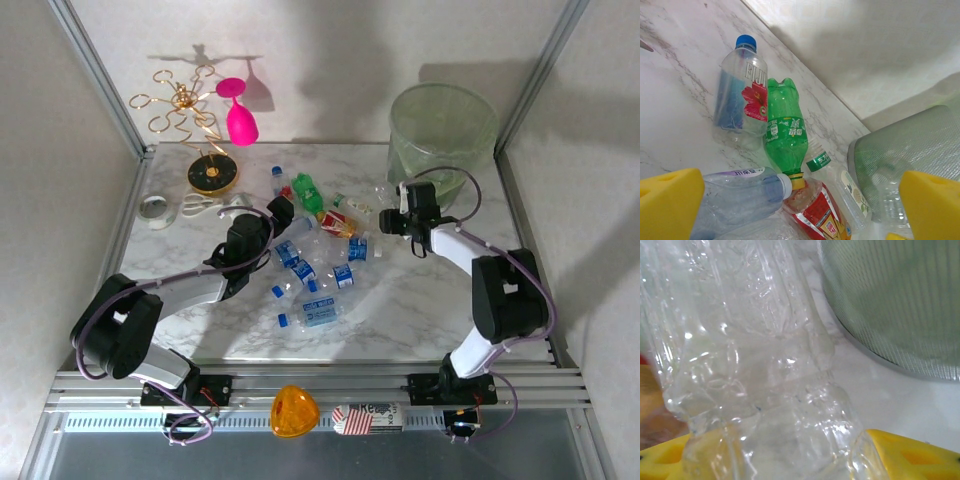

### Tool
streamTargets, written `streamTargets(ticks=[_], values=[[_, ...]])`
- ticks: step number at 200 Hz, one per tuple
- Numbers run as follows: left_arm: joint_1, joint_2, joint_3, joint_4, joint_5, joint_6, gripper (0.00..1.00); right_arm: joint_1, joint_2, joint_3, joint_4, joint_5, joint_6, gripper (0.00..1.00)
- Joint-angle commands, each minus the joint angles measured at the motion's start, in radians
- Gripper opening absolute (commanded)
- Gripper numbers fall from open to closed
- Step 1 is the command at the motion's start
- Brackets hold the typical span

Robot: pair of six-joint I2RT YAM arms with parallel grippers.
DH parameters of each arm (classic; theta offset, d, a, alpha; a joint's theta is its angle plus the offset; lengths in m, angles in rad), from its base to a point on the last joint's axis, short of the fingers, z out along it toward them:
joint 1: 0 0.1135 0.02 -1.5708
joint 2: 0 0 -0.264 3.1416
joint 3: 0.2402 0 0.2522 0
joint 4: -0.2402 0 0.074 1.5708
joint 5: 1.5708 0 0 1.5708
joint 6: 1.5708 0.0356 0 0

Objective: Put the plastic bottles in the bin

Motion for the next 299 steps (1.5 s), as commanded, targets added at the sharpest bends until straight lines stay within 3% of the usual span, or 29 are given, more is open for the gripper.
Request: streamTargets(ticks=[1, 54, 123, 155, 209, 253, 299], values=[[0.012, -0.04, -0.013, -0.002, -0.037, 0.006, 1.0, 0.032, -0.061, -0.011, -0.003, -0.032, -0.005, 0.46], [0.026, -0.081, -0.058, 0.005, -0.061, 0.012, 1.0, 0.066, -0.182, 0.059, 0.042, -0.212, 0.014, 0.46], [0.035, -0.145, -0.123, -0.005, -0.079, 0.037, 1.0, 0.037, -0.211, 0.343, 0.059, -0.203, 0.038, 0.45], [0.035, -0.179, -0.149, -0.013, -0.089, 0.045, 1.0, -0.047, -0.13, 0.502, 0.036, -0.187, 0.048, 0.45], [0.037, -0.239, -0.182, -0.055, -0.116, 0.063, 1.0, -0.181, 0.068, 0.729, -0.061, -0.019, 0.083, 0.44], [0.037, -0.251, -0.182, -0.067, -0.123, 0.073, 1.0, -0.205, 0.245, 0.895, -0.222, 0.037, 0.061, 0.44], [0.038, -0.245, -0.176, -0.069, -0.117, 0.072, 1.0, -0.204, 0.283, 0.864, -0.225, 0.05, 0.068, 0.51]])
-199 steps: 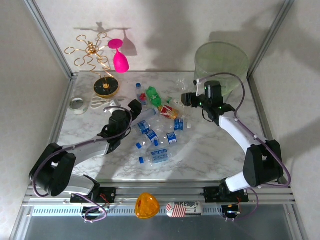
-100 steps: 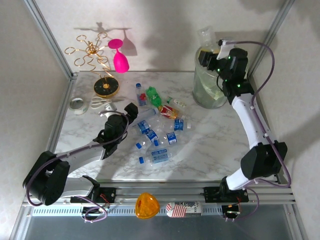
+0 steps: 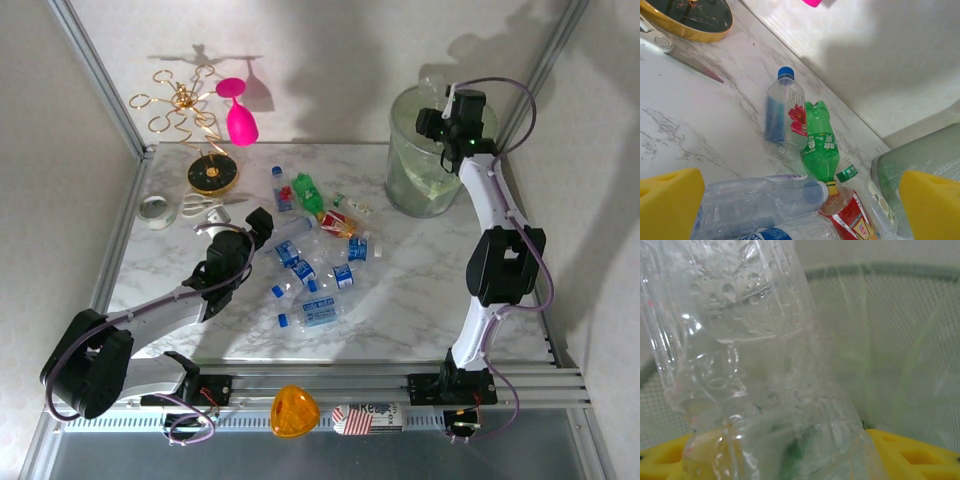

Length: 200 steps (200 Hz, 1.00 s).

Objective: Put the plastic bottles in the bin

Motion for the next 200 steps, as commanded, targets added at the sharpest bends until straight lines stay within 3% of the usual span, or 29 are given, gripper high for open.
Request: streamTargets(ticks=[1, 79, 108, 131, 200], values=[[0.01, -0.015, -0.007, -0.014, -0.017, 0.017, 1.0, 0.004, -0.01, 0.007, -0.001, 0.033, 0.001, 0.52], [0.01, 0.031, 0.025, -0.019, 0.005, 0.026, 1.0, 0.005, -0.074, 0.022, 0.002, 0.041, -0.014, 0.98], [0.011, 0.086, 0.075, -0.042, 0.033, 0.051, 1.0, 0.01, -0.146, -0.003, 0.018, 0.017, -0.024, 0.99], [0.012, 0.155, 0.137, -0.069, 0.06, 0.079, 1.0, 0.009, -0.218, -0.047, 0.036, -0.092, -0.009, 0.99], [0.043, 0.455, 0.492, -0.286, 0.092, 0.269, 1.0, 0.089, -0.505, -0.402, 0.245, -0.3, 0.109, 0.99]])
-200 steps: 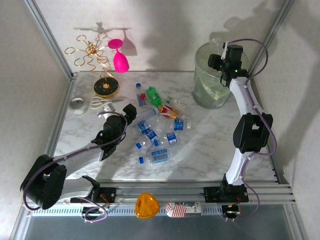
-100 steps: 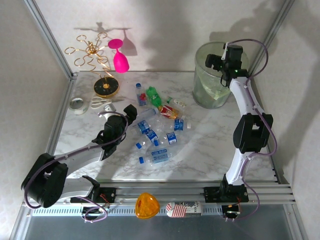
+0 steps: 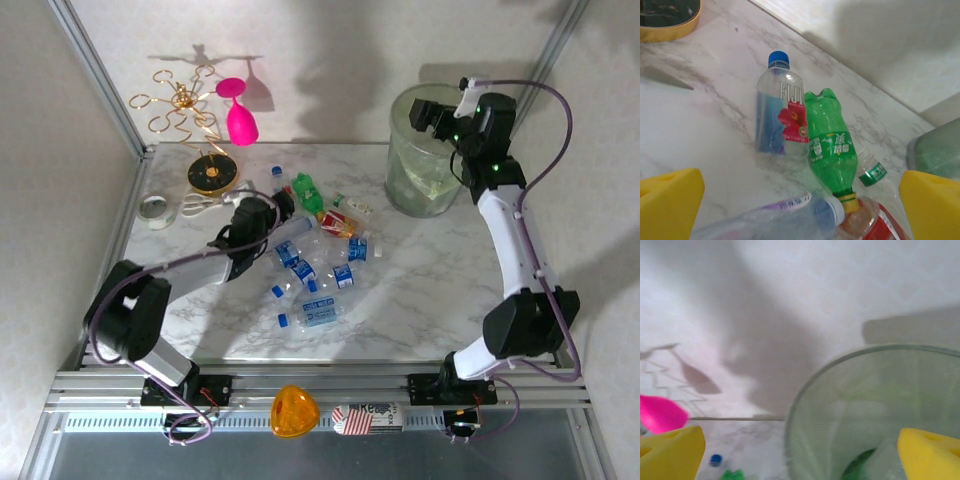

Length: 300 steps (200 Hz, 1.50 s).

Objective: Put the plastic bottles in the bin

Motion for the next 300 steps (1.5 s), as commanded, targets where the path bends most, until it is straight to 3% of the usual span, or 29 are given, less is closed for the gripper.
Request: streamTargets(ticks=[1, 80, 154, 234, 284, 300], values=[[0.018, 0.09, 0.114, -0.126, 0.025, 0.098, 1.0, 0.046, -0.077, -0.126, 0.105, -0.097, 0.06, 0.99], [0.049, 0.359, 0.407, -0.292, 0.055, 0.169, 1.0, 0.174, -0.199, -0.524, 0.299, -0.161, 0.215, 0.99], [0.066, 0.512, 0.556, -0.389, 0.044, 0.198, 0.97, 0.234, -0.145, -0.624, 0.334, -0.176, 0.246, 0.99], [0.076, 0.583, 0.585, -0.439, 0.023, 0.194, 0.8, 0.235, -0.143, -0.623, 0.319, -0.154, 0.232, 0.99], [0.076, 0.564, 0.57, -0.422, 0.023, 0.213, 0.53, 0.237, -0.141, -0.623, 0.324, -0.158, 0.24, 0.99], [0.076, 0.534, 0.547, -0.397, 0.021, 0.217, 0.5, 0.238, -0.14, -0.623, 0.328, -0.161, 0.246, 0.99]])
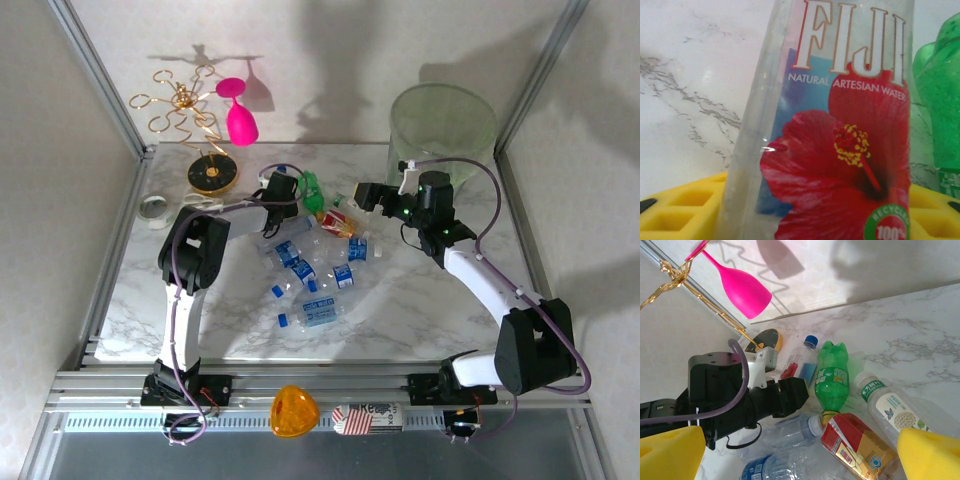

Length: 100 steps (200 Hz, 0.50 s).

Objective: Put the plastic bottles in the bin

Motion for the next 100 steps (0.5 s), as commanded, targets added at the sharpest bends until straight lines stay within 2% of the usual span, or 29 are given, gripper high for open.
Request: streamTargets(ticks=[1, 18, 44, 100], values=[[0.007, -0.043, -0.026, 0.015, -0.019, 0.013, 0.49, 0.008, 0.004, -0.012, 0.027, -0.006, 0.01, 0.99], [0.006, -0.091, -0.057, 0.041, -0.02, 0.017, 0.45, 0.008, 0.007, -0.012, 0.034, -0.017, 0.016, 0.99], [0.003, -0.206, -0.12, 0.085, 0.016, 0.001, 0.45, 0.008, 0.013, -0.011, 0.055, -0.035, 0.026, 0.99], [-0.017, -0.511, -0.388, 0.439, 0.271, -0.05, 0.45, 0.016, 0.052, 0.021, 0.127, -0.113, 0.066, 0.99]])
